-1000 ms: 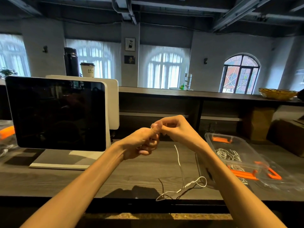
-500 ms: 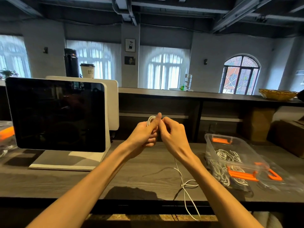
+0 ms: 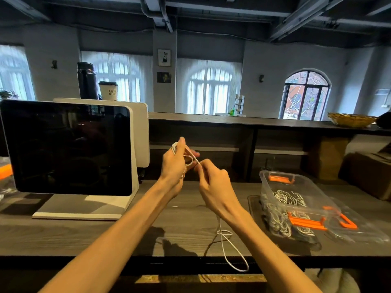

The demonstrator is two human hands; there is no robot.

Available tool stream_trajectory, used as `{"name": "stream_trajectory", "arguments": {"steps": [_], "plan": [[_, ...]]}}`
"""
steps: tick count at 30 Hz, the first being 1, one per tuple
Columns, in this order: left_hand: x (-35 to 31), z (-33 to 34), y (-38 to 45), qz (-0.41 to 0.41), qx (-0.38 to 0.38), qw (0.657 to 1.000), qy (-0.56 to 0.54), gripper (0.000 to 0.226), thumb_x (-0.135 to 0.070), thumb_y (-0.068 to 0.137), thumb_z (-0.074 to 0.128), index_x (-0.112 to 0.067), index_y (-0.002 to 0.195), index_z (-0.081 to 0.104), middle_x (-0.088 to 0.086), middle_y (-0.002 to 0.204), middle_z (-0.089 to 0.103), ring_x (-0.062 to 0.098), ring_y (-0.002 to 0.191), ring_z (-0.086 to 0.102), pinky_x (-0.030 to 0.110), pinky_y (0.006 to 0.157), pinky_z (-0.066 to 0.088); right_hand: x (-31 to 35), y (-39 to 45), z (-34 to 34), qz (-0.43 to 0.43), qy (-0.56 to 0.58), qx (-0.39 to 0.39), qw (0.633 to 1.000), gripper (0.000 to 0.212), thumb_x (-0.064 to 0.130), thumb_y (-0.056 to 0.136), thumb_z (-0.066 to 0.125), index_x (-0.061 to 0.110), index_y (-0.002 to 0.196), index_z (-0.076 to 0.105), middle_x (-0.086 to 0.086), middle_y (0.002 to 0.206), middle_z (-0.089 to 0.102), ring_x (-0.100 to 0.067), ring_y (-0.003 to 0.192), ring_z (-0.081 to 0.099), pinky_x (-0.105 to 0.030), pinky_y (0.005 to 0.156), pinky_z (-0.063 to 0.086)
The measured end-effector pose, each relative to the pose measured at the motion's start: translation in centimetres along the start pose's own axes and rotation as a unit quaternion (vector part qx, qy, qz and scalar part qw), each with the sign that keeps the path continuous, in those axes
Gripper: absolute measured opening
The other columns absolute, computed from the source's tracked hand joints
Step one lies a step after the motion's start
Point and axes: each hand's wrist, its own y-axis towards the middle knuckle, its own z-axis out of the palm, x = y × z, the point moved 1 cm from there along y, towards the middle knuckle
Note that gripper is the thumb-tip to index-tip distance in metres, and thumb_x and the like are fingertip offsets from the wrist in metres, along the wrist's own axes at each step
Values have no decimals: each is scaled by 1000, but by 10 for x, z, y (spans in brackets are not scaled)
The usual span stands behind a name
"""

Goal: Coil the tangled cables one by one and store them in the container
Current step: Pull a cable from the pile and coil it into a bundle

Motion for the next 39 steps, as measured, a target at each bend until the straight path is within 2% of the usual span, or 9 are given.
{"name": "stream_trajectory", "arguments": {"steps": [3,6,9,12,16,23,27,32,39], "plan": [[-3,1,1,-71,52,986,-140,31,-36,107,44,-10,97,57,13,84,75,29,87,76,45,89,58,0,-8,5,-17,-67,16,998,19,24,107,47,20,104,65,3,69,63,-12,57,60,-33,57,53],[-3,-1,1,-115,59,971,-203,36,-39,106,45,-12,83,52,0,53,49,10,45,52,20,45,47,6,-11,6,-35,-107,52,992,19,25,106,47,20,98,64,3,69,62,-14,58,59,-36,59,53],[-5,-11,7,-99,47,981,-161,44,-41,106,43,-14,72,47,-3,48,37,5,36,30,16,34,23,11,-13,2,-55,-119,127,983,26,33,107,47,20,92,64,2,69,63,-15,59,58,-40,61,53],[-8,-20,10,-33,49,998,-5,47,-44,106,42,-16,69,44,0,50,40,10,39,37,19,39,31,14,-13,-11,-79,-123,174,974,26,34,105,52,19,98,72,5,72,65,-13,65,61,-37,65,53],[-5,-25,10,35,88,965,244,54,-44,106,42,-8,68,56,8,54,60,24,54,61,22,54,52,24,-2,-28,-136,-80,153,976,15,25,102,61,20,102,76,12,81,67,-7,74,62,-22,64,48],[-9,-17,-10,-66,182,970,145,43,-50,99,47,-10,87,59,-2,54,44,7,44,37,18,42,30,29,22,-46,-103,0,75,992,22,26,104,59,15,110,76,12,89,69,-2,85,63,-19,73,49],[-11,-9,-11,-59,198,969,134,50,-55,101,47,-11,89,69,2,66,60,12,55,54,23,51,42,28,24,-41,-90,-46,112,989,18,38,99,64,29,101,80,10,89,65,-11,83,63,-38,74,55],[-14,-6,-3,-60,106,983,137,44,-48,103,48,-9,85,60,4,67,60,13,57,61,26,58,55,32,20,-41,-101,-158,122,975,20,43,97,66,32,105,80,13,85,52,-9,78,53,-33,66,49],[-19,-5,-15,-69,215,957,184,50,-53,103,43,-13,84,66,1,59,59,9,44,46,19,41,35,34,17,-39,-112,-107,81,984,12,35,87,80,28,96,81,11,90,70,-2,75,60,-22,68,52]]}}
